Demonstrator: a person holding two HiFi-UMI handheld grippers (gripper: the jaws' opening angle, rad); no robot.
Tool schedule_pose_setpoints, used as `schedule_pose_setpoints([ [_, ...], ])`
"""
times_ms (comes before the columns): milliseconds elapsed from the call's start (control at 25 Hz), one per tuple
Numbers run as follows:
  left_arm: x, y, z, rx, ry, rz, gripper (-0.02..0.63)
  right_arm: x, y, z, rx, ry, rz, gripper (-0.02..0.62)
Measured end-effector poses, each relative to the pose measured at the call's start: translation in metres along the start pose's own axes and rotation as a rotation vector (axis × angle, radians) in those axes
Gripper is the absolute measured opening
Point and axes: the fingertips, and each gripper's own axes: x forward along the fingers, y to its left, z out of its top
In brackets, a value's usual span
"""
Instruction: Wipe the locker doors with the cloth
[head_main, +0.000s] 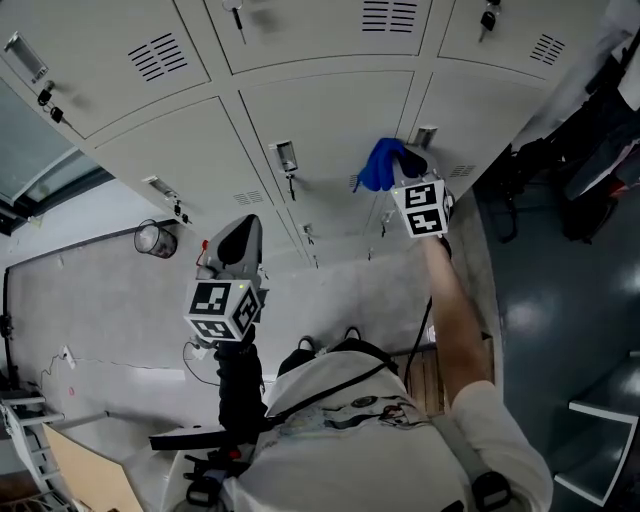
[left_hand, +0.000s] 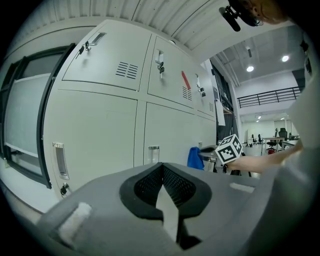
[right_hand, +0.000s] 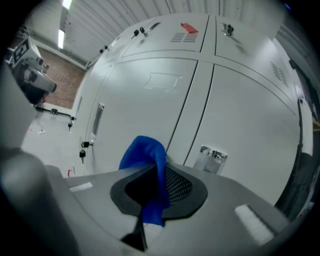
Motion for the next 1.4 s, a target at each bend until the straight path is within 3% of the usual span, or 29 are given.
schedule_pose_setpoints([
  [160,-0.003,-0.001,-0.01,-0.003,0.028,0.007,0.0,-0.009,0.046,0.013,0.01,-0.089,0.105,0.038],
  [400,-0.017,0.017,-0.018,-0.006,0.047,0.044,0.0,0.01,0.152,0.006,0.041,-0.09,0.299,0.038],
  [600,-0.03,0.036,-0.016,-0.004,0.04,0.081,0.0,0.048,0.198,0.002,0.095,-0.052,0.347,0.039],
  [800,-0.036,0.048,-0.012,-0.003,0.029,0.096,0.0,0.075,0.208,0.0,0.148,-0.01,0.331,0.038],
  [960,-0.033,0.053,-0.008,-0.002,0.018,0.094,0.0,0.073,0.197,-0.012,0.129,0.01,0.274,0.038],
  [1400,-0.005,0.025,-0.01,0.004,0.024,0.016,0.0,0.044,0.075,-0.083,0.163,0.143,-0.005,0.039],
])
